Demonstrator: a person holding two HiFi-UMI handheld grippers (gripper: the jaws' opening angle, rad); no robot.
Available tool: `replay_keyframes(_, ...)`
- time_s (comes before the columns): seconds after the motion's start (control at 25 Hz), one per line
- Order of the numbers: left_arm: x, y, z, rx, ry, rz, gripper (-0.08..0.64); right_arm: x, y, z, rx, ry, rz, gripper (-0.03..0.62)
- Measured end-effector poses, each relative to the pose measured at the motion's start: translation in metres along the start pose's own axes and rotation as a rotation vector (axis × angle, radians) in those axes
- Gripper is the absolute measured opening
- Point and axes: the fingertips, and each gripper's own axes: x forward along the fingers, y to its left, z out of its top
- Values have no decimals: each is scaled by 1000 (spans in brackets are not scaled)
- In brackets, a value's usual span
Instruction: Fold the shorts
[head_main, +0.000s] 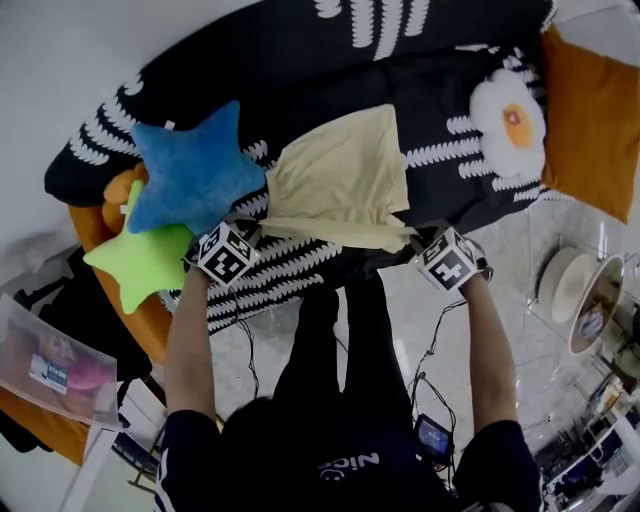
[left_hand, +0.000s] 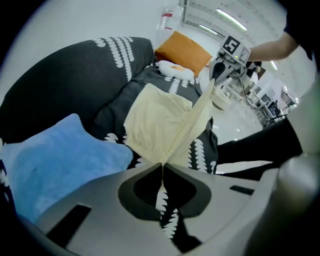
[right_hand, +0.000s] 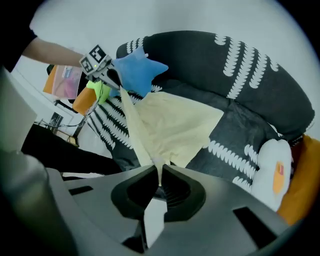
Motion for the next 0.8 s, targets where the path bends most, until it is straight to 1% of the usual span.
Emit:
replay_keyframes(0.08,2,14,10,-105,-31,37,13,-5,-30,21,4,-2,21,28)
replay_keyframes(0.16,5,29,15,-207,-51,90,14,-5,-52,45,9,2,60,28)
replay_keyframes(0.24,8,38,17,-286,-42,137,14,-2,-71,64,8,9,87,28)
replay_keyframes(0.36,10,45,27,-382,-44,183,12,-6,-103,89,-39,15,97,28)
replay_keyframes(0.44,8,54,34,-431,-64,210,14,-10,-123,106,-49,23,107,28)
replay_keyframes(0.56,9,66,43,-476,-75,249,14,-9,-146,126,-51,49,102,28)
replay_keyframes(0.72,14,95,52,-541,-56,349,14,7,-176,152,-87,63,85,28)
replay_keyframes(0.8,18,111,57,-571,-44,392,14,21,-191,161,-80,76,75,29)
